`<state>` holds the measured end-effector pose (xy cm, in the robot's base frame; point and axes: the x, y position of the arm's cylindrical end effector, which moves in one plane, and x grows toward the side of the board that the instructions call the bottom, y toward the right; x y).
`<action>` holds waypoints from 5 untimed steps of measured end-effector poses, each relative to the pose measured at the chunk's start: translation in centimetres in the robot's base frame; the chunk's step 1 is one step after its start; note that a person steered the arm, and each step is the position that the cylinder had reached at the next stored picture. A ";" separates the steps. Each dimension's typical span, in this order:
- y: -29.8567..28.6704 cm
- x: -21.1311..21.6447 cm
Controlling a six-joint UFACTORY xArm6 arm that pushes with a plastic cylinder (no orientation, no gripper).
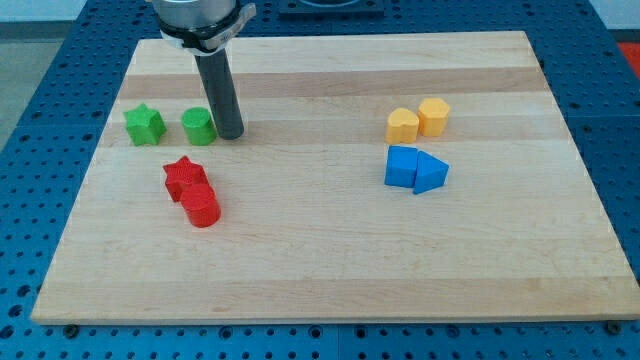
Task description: Push the green circle closer to the green star
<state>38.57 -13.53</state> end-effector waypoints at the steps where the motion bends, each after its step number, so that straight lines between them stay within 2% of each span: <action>1: -0.9 0.0; 5: -2.1 0.6</action>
